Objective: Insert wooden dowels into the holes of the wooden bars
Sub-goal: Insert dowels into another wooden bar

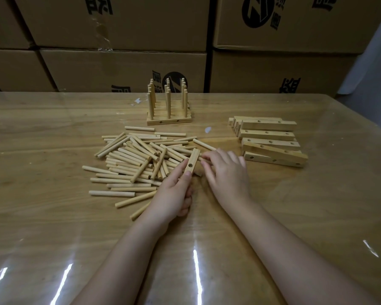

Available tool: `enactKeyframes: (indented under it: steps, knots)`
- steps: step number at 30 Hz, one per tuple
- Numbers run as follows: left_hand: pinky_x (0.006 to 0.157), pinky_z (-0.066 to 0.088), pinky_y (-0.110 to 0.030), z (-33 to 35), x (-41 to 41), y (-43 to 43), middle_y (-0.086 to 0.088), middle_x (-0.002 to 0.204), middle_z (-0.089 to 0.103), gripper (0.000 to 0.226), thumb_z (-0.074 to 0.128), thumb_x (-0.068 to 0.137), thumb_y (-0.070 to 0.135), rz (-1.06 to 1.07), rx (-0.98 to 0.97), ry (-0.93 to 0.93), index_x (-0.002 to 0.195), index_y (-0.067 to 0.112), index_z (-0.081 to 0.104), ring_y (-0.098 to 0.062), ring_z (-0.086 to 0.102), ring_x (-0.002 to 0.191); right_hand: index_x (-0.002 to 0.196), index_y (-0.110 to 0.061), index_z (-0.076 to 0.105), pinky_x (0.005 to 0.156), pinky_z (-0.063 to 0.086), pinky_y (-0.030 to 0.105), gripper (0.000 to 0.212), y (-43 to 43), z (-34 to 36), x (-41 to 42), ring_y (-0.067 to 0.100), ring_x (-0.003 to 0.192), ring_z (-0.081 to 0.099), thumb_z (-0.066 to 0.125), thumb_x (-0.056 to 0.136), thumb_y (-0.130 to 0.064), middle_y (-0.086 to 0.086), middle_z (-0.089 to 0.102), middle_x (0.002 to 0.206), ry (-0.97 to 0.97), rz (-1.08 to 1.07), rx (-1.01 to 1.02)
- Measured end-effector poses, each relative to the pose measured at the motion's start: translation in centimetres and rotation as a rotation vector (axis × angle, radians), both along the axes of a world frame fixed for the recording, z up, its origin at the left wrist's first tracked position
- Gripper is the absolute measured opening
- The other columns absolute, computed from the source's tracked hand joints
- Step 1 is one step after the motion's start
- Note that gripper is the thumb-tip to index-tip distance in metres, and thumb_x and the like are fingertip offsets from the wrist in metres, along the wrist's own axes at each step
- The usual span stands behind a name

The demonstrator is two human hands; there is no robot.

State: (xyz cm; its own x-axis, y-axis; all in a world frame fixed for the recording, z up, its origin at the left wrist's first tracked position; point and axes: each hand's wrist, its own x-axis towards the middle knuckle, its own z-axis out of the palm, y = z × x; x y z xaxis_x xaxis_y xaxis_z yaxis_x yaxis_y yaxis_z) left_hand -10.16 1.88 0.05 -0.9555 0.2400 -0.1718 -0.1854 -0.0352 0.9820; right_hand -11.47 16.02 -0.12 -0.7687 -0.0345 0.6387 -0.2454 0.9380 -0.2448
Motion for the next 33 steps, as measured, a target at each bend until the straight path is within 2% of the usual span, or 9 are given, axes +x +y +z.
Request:
enactKeyframes:
  steps: [6,14,15,16,17,18,19,29,33]
  knots:
    - [0.035,0.026,-0.017,-0.1,0.0,0.0,0.009,0.052,0.042,0.041,0.039,0.101,0.029,-0.026,-0.034,0.009,0.139,0.044,0.039,-0.005,0.033,0.04,0.103,-0.014,0.065,0.072,0.04,0.033,0.022,0.0,-0.2,-0.2,0.024,0.09,0.06,0.05,0.095,-0.027,0.002,0.066,0.098,-0.172,-0.026,0.057]
    - [0.041,0.035,-0.021,0.2,0.7,0.2,0.013,0.051,0.046,0.044,0.037,0.1,0.036,-0.045,-0.238,0.141,0.142,0.048,0.031,-0.007,0.042,0.045,0.103,-0.02,0.06,0.059,0.029,0.027,0.023,0.5,-0.3,0.1,0.022,0.087,0.061,0.041,0.097,-0.03,-0.005,0.066,0.102,-0.182,-0.023,0.041]
    - [0.047,0.043,-0.026,0.3,0.7,0.2,0.014,0.059,0.057,0.045,0.037,0.1,0.037,-0.053,-0.263,0.166,0.143,0.048,0.03,-0.009,0.053,0.052,0.103,-0.02,0.059,0.059,0.028,0.027,0.023,0.6,-0.3,0.1,0.023,0.086,0.06,0.04,0.097,-0.03,-0.005,0.065,0.102,-0.189,-0.021,0.034]
    - [0.063,0.054,-0.037,0.3,0.7,0.3,0.009,0.081,0.07,0.045,0.036,0.1,0.037,-0.056,-0.279,0.188,0.143,0.047,0.029,-0.017,0.066,0.073,0.103,-0.02,0.059,0.059,0.028,0.028,0.022,0.6,-0.3,0.1,0.024,0.086,0.061,0.04,0.097,-0.03,-0.005,0.065,0.102,-0.193,-0.02,0.027]
    - [0.087,0.051,-0.051,0.3,0.8,0.3,-0.004,0.114,0.068,0.045,0.036,0.1,0.037,-0.056,-0.298,0.199,0.144,0.046,0.029,-0.029,0.064,0.105,0.102,-0.02,0.059,0.059,0.027,0.028,0.022,0.7,-0.3,0.1,0.025,0.084,0.061,0.041,0.097,-0.03,-0.004,0.066,0.102,-0.193,-0.016,0.015]
    - [0.102,0.036,-0.058,0.2,0.8,0.2,-0.015,0.134,0.051,0.046,0.036,0.101,0.036,-0.06,-0.321,0.204,0.144,0.045,0.028,-0.038,0.047,0.125,0.1,-0.019,0.059,0.059,0.026,0.028,0.02,0.7,-0.3,0.2,0.027,0.083,0.061,0.042,0.096,-0.029,-0.003,0.066,0.101,-0.189,-0.009,-0.001]
    - [0.106,0.027,-0.059,0.1,0.8,0.1,-0.02,0.14,0.04,0.046,0.036,0.101,0.036,-0.067,-0.347,0.214,0.145,0.045,0.027,-0.041,0.035,0.131,0.098,-0.019,0.059,0.059,0.026,0.028,0.019,0.7,-0.3,0.2,0.028,0.081,0.061,0.043,0.096,-0.028,-0.002,0.066,0.099,-0.186,-0.001,-0.015]
    - [0.104,0.032,-0.058,0.2,1.2,0.1,-0.024,0.137,0.041,0.048,0.037,0.1,0.035,-0.087,-0.396,0.325,0.145,0.046,0.024,-0.042,0.036,0.126,0.091,-0.019,0.058,0.057,0.03,0.03,0.022,0.9,-0.1,0.4,0.028,0.077,0.06,0.04,0.096,-0.031,-0.001,0.066,0.09,-0.227,0.032,-0.094]
    - [0.103,0.036,-0.052,0.0,1.3,0.1,-0.021,0.135,0.046,0.049,0.037,0.1,0.036,-0.085,-0.435,0.356,0.145,0.047,0.022,-0.038,0.041,0.124,0.088,-0.018,0.057,0.057,0.036,0.032,0.023,1.1,-0.1,0.3,0.027,0.077,0.059,0.041,0.096,-0.03,0.0,0.067,0.087,-0.249,0.045,-0.124]
